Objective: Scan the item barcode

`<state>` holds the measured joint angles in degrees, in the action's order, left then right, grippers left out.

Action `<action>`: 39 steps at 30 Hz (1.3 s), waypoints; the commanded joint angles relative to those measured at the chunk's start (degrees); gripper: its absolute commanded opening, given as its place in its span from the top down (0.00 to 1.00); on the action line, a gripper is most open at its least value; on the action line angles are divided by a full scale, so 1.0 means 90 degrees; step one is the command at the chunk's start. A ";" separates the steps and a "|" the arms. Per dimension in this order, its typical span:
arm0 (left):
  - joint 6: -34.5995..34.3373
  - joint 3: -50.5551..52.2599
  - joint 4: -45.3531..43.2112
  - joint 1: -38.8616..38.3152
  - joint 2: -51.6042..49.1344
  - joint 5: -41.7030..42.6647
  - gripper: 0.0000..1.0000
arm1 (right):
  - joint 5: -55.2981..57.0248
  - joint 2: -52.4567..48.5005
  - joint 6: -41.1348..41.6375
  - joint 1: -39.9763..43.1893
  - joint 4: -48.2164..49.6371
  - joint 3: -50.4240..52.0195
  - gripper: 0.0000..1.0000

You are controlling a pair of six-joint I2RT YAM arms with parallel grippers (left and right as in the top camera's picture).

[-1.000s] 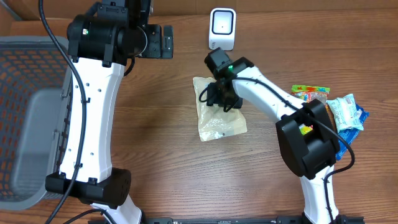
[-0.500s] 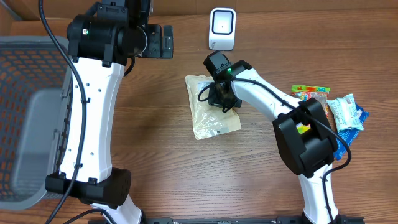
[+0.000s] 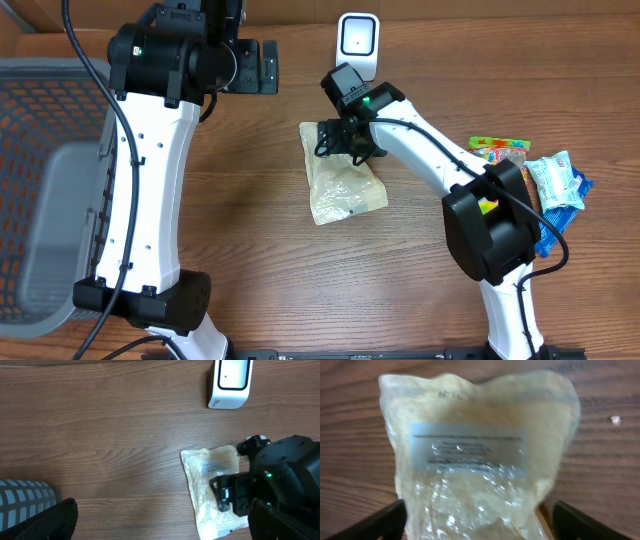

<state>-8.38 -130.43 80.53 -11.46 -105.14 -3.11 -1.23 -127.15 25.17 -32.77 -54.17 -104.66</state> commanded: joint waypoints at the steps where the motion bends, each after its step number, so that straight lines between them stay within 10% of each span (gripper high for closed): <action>1: 0.0124 0.0017 -0.0022 0.0022 -0.0053 -0.0034 0.00 | 0.0036 -0.0199 -0.0160 -0.0182 0.0214 -0.0002 0.00; 11: 0.0124 0.0017 -0.0024 0.0022 -0.0053 -0.0034 0.00 | 0.0151 -0.0627 -0.0083 -0.0316 0.0226 0.0134 0.00; 13: 0.0124 0.0017 -0.0022 0.0022 -0.0053 -0.0034 0.00 | 0.0151 -0.0627 0.0073 -0.0316 0.0204 0.0136 0.16; 16: 0.0124 0.0017 -0.0022 0.0022 -0.0056 -0.0034 0.00 | 0.0168 -0.0627 0.0083 -0.0316 0.0170 0.0136 0.80; 20: 0.0124 0.0017 -0.0022 0.0022 -0.0056 -0.0034 0.00 | 0.0180 -0.0627 0.0083 -0.0311 0.0153 0.0136 0.96; 39: 0.0124 0.0017 -0.0022 0.0022 -0.0053 -0.0034 0.00 | 0.2363 -0.0301 -0.2550 0.0124 -0.0889 -0.2217 0.96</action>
<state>-8.38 -130.43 80.53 -11.46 -105.14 -3.09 16.69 -131.44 8.54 -33.08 -64.23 -121.49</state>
